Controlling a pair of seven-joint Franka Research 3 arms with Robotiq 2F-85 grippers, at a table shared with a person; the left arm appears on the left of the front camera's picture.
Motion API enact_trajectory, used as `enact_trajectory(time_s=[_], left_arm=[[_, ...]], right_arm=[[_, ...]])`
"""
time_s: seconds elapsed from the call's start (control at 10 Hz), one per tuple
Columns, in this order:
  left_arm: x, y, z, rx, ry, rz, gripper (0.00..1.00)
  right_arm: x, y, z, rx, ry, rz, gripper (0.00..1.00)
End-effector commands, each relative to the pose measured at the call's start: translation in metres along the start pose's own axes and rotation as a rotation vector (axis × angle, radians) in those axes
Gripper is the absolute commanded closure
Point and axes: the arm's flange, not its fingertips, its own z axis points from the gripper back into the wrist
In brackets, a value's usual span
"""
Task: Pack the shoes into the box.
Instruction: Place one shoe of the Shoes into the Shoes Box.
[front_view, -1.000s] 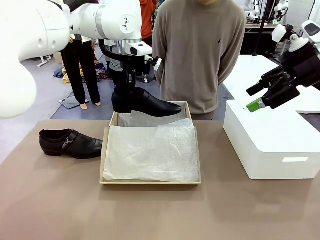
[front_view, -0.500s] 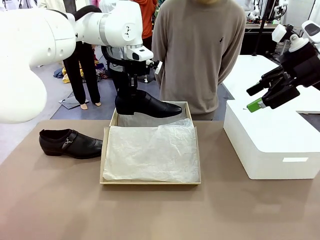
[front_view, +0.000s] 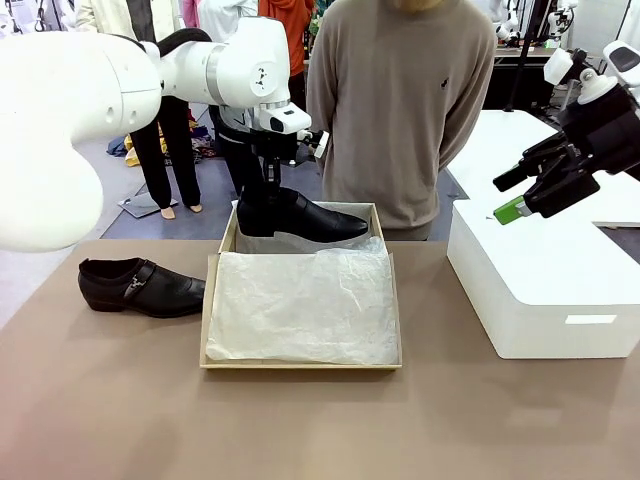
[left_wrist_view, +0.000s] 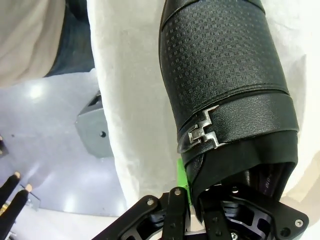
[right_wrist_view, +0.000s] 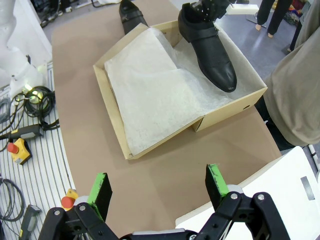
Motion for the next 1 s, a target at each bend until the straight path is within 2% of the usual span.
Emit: enact_trajectory(time_s=[0.0, 0.9], left_arm=[[-0.001, 0.002, -0.002, 0.003, 0.009, -0.017, 1.0], [-0.003, 0.0, -0.043, -0.007, 0.01, -0.054, 1.0]], right_arm=[[0.0, -0.004, -0.001, 0.011, -0.028, 0.024, 0.0], [0.0, -0.004, -0.001, 0.011, -0.028, 0.024, 0.0]])
